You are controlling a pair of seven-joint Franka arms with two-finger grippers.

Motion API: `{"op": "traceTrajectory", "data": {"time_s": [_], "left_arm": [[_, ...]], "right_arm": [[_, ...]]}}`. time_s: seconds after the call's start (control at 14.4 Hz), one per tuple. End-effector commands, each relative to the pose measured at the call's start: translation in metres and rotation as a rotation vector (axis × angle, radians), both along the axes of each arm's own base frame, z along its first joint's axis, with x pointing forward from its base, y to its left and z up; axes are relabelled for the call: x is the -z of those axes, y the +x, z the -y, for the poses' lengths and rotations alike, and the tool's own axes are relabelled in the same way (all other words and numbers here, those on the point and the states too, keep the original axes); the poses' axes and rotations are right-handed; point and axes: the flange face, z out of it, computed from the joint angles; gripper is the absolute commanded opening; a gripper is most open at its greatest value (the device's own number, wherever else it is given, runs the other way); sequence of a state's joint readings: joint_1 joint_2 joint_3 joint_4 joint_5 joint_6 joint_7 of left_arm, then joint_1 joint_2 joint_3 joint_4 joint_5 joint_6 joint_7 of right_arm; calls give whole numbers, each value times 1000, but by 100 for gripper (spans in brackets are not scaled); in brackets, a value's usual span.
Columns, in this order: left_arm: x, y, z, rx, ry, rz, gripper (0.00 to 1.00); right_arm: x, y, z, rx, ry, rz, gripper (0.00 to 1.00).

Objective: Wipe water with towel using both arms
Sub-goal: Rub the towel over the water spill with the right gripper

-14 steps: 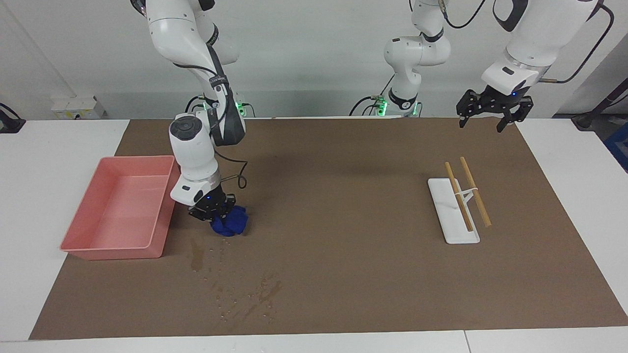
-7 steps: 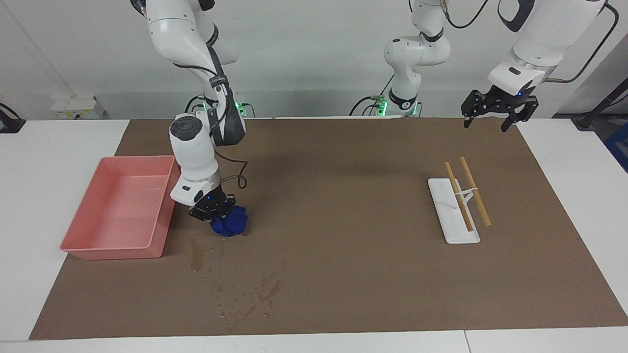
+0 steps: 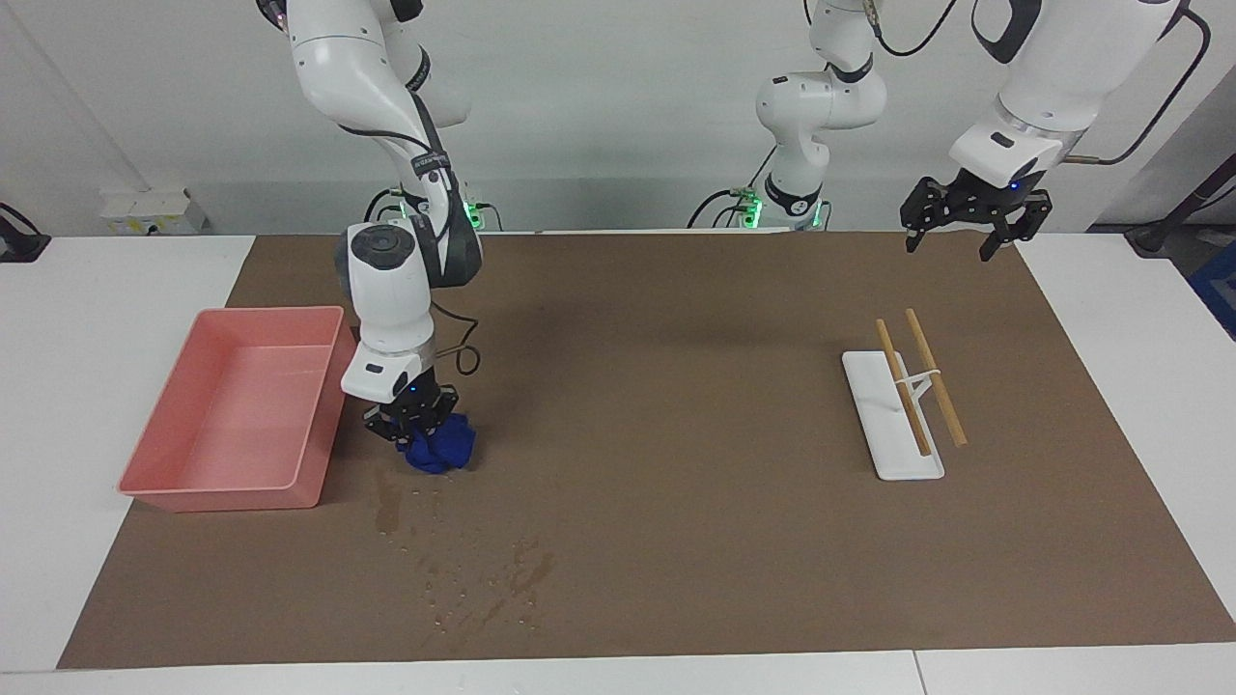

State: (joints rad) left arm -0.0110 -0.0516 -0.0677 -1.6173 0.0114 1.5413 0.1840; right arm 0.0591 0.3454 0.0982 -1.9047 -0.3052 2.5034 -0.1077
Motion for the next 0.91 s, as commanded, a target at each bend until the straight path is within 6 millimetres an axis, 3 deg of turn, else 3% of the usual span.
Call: {"op": "traceTrajectory", "data": {"time_s": [0.0,0.14,0.35,0.84], "left_arm": [[-1,-8,-5,-5,2,11,100],[-1,-7,-4,-3,2,12,100],[-1,-7,-5,-5,2,12,100],[0,-7,-5,-5,2,11,100]], "right_arm": [[17,7,1,-17,-4,-20,0],[33,-10,2,-17,-17,-79,0],[42,-29,3,8,-15,-151,0],[64,-60,-4,230,205,-358,0]]}}
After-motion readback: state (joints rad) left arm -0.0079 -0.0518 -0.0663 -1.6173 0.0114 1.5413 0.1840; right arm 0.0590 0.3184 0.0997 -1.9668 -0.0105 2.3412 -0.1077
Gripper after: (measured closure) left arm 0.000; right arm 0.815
